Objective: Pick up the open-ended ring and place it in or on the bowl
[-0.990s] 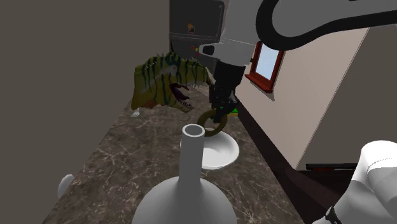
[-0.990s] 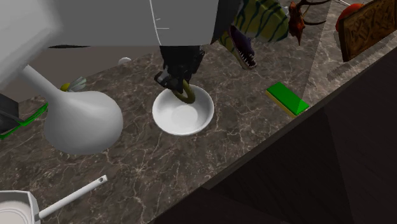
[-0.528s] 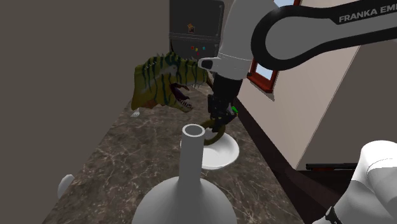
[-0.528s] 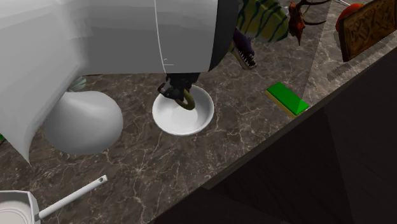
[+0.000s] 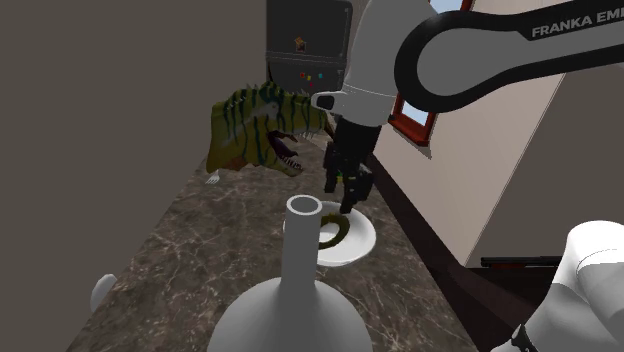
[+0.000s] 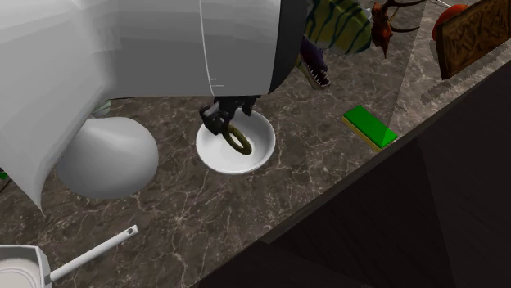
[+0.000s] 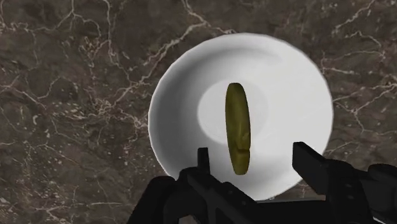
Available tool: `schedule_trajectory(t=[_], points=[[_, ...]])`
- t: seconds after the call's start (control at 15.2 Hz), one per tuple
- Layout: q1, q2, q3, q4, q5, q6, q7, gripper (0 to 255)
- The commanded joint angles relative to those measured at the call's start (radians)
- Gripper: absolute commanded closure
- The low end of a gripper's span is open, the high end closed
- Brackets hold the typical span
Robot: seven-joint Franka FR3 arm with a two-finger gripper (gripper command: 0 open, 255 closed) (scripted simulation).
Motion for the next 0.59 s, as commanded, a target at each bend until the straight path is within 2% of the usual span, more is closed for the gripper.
schedule_trajectory(t=[0.0, 0.2, 0.46, 0.53], points=[[0.000, 0.000, 0.000, 0.000, 0.000, 0.000, 0.000, 0], [0.000, 0.000, 0.000, 0.000, 0.000, 0.000, 0.000, 0], [-0.004, -0.026, -0.013, 0.103, -0.004, -0.129, 0.000, 0], [-0.004, -0.026, -0.013, 0.103, -0.004, -0.129, 0.000, 0]])
